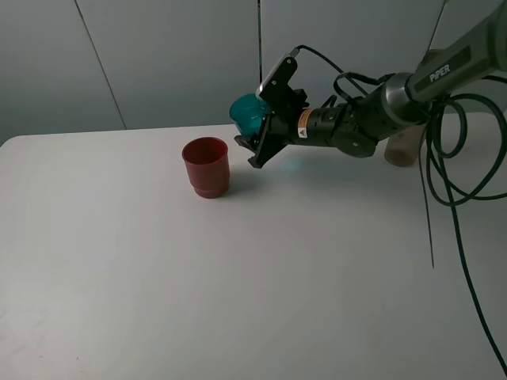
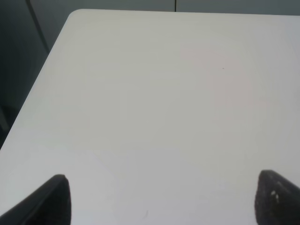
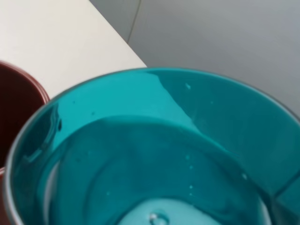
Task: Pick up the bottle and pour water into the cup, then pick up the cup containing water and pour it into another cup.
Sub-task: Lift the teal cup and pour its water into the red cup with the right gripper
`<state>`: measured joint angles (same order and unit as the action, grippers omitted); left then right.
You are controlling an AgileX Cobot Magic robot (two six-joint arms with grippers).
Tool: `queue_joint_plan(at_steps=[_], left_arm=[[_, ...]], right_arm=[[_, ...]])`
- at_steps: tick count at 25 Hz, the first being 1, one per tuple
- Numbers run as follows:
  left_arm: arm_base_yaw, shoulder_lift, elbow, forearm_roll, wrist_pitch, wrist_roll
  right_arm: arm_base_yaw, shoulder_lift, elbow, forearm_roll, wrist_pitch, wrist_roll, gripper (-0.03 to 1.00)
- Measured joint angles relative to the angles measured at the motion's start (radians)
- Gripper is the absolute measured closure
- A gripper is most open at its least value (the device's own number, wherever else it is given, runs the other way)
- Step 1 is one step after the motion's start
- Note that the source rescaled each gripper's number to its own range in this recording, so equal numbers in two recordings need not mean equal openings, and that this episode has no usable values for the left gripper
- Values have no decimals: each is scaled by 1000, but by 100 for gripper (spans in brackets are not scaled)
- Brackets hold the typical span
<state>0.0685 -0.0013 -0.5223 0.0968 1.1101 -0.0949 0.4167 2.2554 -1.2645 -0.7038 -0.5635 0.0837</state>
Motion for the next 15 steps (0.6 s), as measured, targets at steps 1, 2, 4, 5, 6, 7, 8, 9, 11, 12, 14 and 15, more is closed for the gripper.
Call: queue_joint_plan(at_steps=[1,2,4,5,6,7,8,9,11,12,14,15], left_arm=[[0,0,0,0,0,0],[0,0,0,0,0,0],[0,0,0,0,0,0],[0,0,0,0,0,0],[0,0,0,0,0,0],[0,0,0,0,0,0],[0,0,0,0,0,0],[0,0,0,0,0,0],[0,0,0,0,0,0],[0,0,0,0,0,0],[0,0,0,0,0,0],[0,0,0,0,0,0]], right_arm=[[2,0,-7,-9,9,-2,89],[4,0,-16,-14,14,-8,89],[8,0,-38,-17,39,-10,89],[11,0,-47,-17,58,-10,89],[13,0,-57,-19,70,-13,89],[15,0,-67,-19,88,-15,89],[15,0,-74,-23,107,-17,89],[15,0,-84,-27,118,-17,89],[17,0,-99,-33,129,-17,89],[21,0,-107,-35,141,-19,89],[30,0,-123,-43,169,-21,89],[34,0,-128,-47,182,-25,89]])
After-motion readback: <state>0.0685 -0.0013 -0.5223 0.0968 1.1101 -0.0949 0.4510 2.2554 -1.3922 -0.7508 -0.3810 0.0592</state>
